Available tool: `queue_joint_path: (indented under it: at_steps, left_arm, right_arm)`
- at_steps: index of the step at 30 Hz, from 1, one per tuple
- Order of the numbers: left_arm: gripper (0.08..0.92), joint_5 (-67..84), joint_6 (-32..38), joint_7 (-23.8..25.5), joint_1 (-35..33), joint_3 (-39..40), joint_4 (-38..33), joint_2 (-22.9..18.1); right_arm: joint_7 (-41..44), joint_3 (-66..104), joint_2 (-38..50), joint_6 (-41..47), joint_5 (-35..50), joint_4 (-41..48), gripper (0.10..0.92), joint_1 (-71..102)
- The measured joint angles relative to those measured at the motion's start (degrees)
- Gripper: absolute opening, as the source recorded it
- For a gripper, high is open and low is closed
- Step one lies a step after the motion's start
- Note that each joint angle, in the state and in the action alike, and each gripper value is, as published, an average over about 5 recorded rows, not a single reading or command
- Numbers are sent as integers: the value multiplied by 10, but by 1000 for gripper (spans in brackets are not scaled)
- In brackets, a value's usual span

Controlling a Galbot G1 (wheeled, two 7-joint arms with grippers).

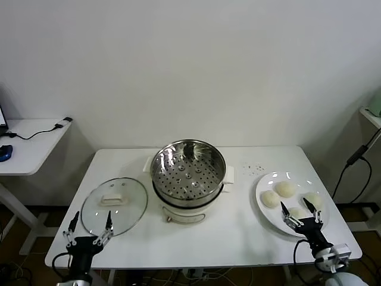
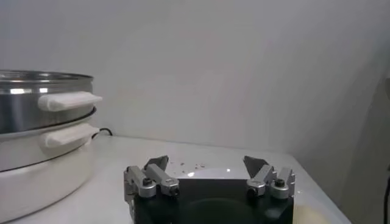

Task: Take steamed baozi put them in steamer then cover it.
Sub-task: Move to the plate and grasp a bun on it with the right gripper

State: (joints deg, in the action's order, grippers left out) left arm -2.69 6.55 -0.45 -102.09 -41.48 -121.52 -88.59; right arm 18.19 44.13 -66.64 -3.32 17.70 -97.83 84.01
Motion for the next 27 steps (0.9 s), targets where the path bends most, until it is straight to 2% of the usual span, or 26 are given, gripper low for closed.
queue_joint_path:
  at_steps: [6, 14, 20, 27]
  left_arm:
    - [823, -1, 1, 0, -3, 1, 0, 4]
    - [823, -1, 7, -1, -12, 9, 0, 7]
    - [823, -2, 10, -4, -16, 15, -1, 6]
    - [823, -1, 14, -6, -20, 17, 3, 3]
  right_arm:
    - [66, -8, 67, 27, -46, 22, 823, -30]
    - [213, -66, 207, 51, -144, 99, 823, -129]
    - [317, -182, 283, 40, -220, 180, 823, -272]
    - [406, -378, 311, 16, -287, 285, 823, -484]
